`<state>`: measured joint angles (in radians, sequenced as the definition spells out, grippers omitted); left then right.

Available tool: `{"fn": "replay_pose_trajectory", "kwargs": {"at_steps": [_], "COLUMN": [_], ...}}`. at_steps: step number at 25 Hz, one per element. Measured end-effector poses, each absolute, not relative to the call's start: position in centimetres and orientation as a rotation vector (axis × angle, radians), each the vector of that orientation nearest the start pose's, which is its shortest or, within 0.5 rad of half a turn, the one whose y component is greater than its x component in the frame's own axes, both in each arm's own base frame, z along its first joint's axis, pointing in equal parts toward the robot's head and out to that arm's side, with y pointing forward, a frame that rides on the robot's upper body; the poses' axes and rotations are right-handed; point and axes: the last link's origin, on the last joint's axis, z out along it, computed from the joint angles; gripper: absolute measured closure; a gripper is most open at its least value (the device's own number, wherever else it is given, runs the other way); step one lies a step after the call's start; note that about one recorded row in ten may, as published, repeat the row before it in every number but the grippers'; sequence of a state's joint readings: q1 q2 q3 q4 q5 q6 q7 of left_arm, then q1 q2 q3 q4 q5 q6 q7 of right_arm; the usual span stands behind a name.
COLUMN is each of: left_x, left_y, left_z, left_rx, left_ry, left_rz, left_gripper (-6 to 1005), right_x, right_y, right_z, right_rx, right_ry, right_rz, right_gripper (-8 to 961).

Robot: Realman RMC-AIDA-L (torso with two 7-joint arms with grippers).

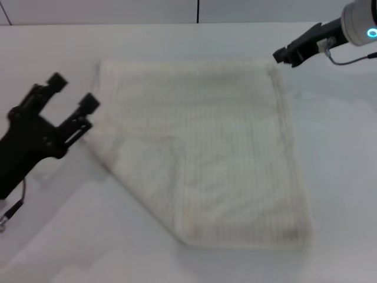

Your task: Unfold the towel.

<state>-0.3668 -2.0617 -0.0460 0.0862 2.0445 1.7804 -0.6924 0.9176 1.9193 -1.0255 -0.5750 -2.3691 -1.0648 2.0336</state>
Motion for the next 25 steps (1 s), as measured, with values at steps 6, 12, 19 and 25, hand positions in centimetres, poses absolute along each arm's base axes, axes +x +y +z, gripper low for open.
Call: {"fn": "replay_pose_trajectory", "kwargs": {"at_steps": [6,12,19,25], "left_x": [-29.2,-28.7,-28.6,-28.3], "left_y": [26.8,29.4,30.7,31.1], "left_z": [-1.4,-2.9,-4.2,-5.2], "left_rx": [-2.132,-2.230,-2.307,-2.357], "left_ry": [-0.479,-0.510,-0.548,-0.550], "left_rz": [-1.224,-1.094,-0.987,-0.938], "left_gripper": [186,186,186,186], "right_x": [21.8,22.6,23.5,24.2], "right_y": [45.3,44.2,43.6,43.2], "right_z": [1.3,-0.4,-1.1,-1.3], "right_rx": [-2.538,-2.544,-2.540,-2.529], "right_ry": [0.801,0.842,0.843,0.836], "right_rz": [-0.121,-0.111,-0.161,-0.200], "right_gripper": [953,953,953,954]}}
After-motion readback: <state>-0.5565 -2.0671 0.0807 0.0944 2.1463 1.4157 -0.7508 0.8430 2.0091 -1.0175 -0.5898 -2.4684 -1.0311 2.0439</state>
